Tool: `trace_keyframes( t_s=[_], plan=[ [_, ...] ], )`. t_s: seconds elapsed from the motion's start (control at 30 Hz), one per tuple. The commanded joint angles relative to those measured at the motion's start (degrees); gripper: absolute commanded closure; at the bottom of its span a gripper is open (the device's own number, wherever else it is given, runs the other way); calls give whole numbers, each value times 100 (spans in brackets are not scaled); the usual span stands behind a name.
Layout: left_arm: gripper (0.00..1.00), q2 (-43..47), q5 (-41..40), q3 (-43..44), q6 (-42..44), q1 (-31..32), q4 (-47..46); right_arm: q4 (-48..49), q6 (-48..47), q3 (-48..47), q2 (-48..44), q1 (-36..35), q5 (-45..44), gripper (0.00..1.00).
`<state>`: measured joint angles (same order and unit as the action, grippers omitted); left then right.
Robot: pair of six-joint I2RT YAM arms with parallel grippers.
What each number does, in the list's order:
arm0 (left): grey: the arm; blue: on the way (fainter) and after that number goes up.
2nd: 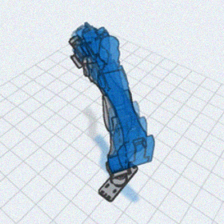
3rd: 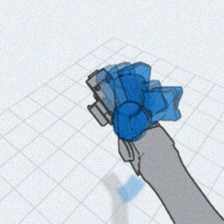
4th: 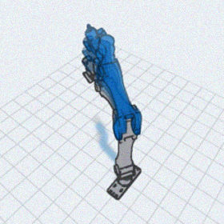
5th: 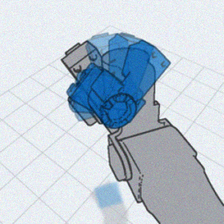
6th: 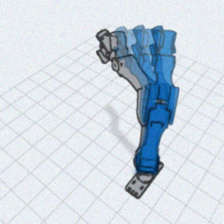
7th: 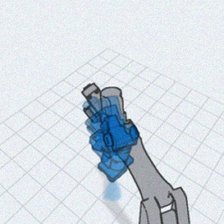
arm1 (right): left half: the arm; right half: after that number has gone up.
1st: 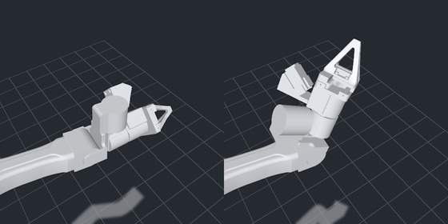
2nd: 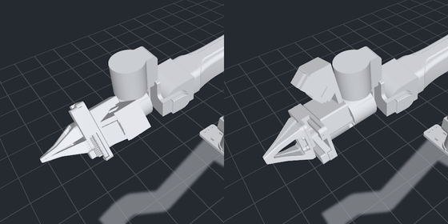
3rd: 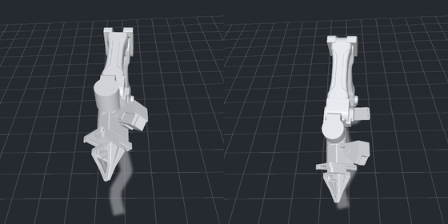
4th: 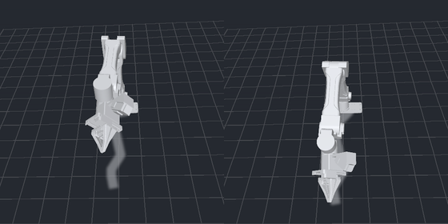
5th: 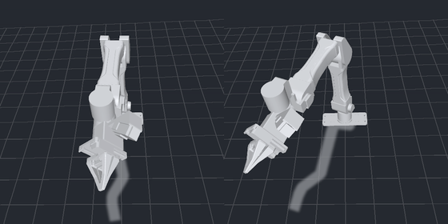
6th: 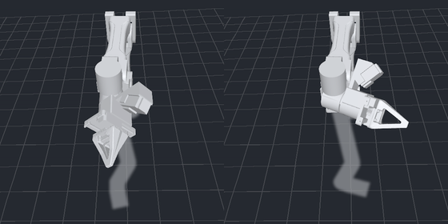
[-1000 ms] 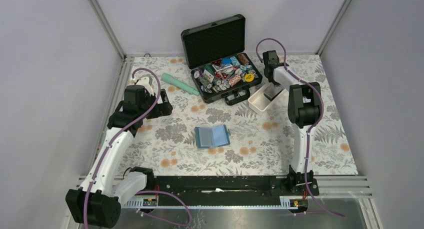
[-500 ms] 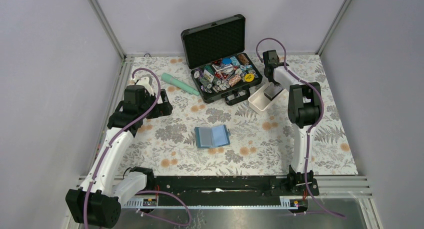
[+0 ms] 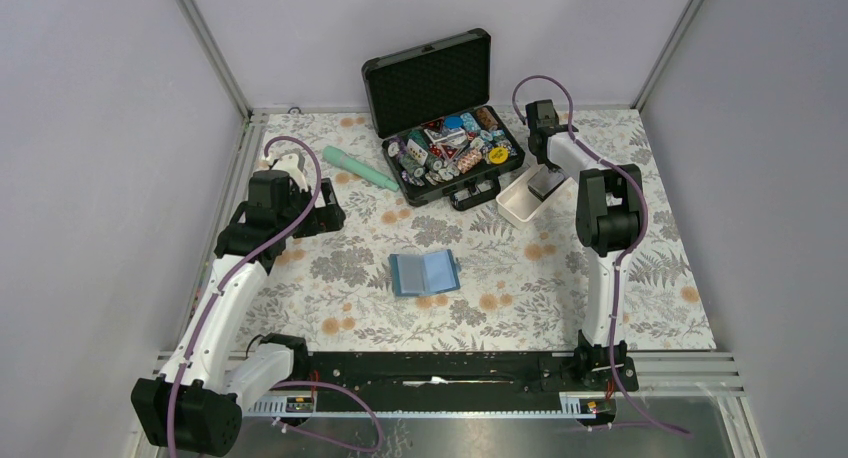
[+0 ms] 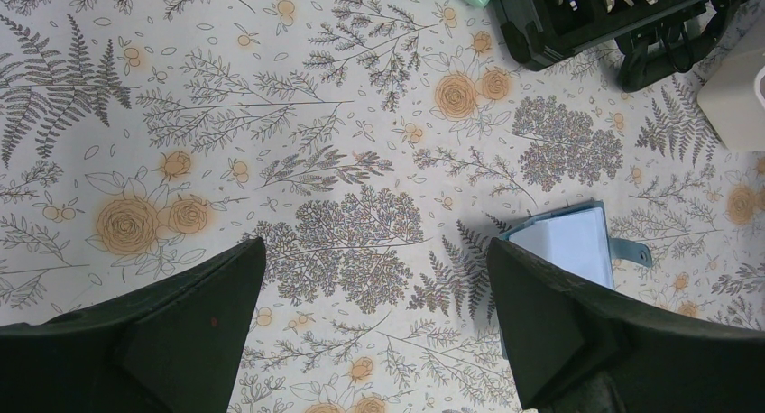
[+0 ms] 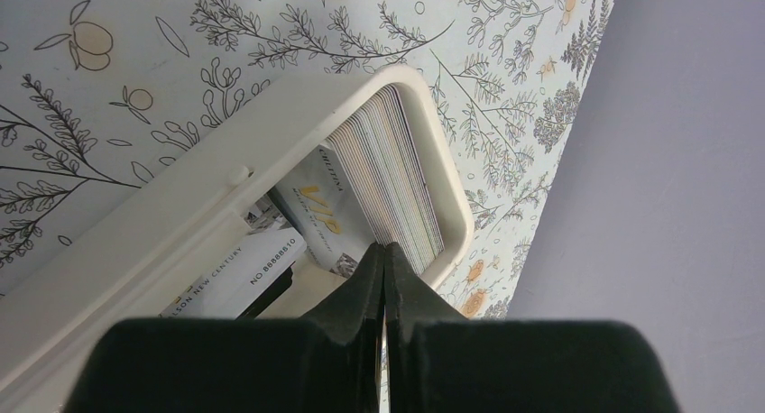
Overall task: Put the credit cards into the card holder
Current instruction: Pick up the credit card from the storage box.
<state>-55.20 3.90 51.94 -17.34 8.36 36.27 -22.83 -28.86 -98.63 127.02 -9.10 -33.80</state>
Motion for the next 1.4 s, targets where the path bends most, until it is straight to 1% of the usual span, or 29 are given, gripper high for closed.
trace_keyframes(
  t_s=[0.0, 0.17, 0.27, 0.3, 0.43, 0.57, 0.63, 0.7, 0.8, 0.93, 1.2, 1.37],
  plan=[
    [1, 105, 67, -18, 82, -27, -272, -9, 39, -121, -374, 40, 41, 100],
    [1, 106, 67, -18, 82, -27, -274, -4, 95, -104, -468, 40, 99, 100],
    [1, 106, 62, -18, 82, -27, -273, -4, 183, -64, -551, 40, 213, 77],
    [1, 111, 59, -18, 82, -27, -266, -4, 199, -56, -579, 39, 230, 75],
    [1, 113, 58, -18, 82, -27, -274, -12, 168, -34, -617, 38, 210, 56],
    [1, 114, 51, -26, 82, -27, -270, -10, 24, -25, -555, 40, 196, 32],
    [1, 113, 49, -26, 84, -27, -271, -5, -98, -20, -488, 53, 195, 21],
    [1, 106, 52, -26, 90, -28, -270, -10, -179, -68, -424, 81, 188, 15],
    [1, 93, 49, -21, 91, -27, -270, -15, -255, -163, -370, 154, 331, 10],
    [1, 80, 42, -26, 91, -32, -276, -123, -356, -334, -311, 227, 675, 7],
    [1, 31, 23, -18, 100, -43, -267, -632, -317, -1074, 199, 414, 1358, 7],
    [1, 1, 38, -18, 100, -61, -261, -1221, -146, -1718, 558, 552, 1875, 10]
  ],
)
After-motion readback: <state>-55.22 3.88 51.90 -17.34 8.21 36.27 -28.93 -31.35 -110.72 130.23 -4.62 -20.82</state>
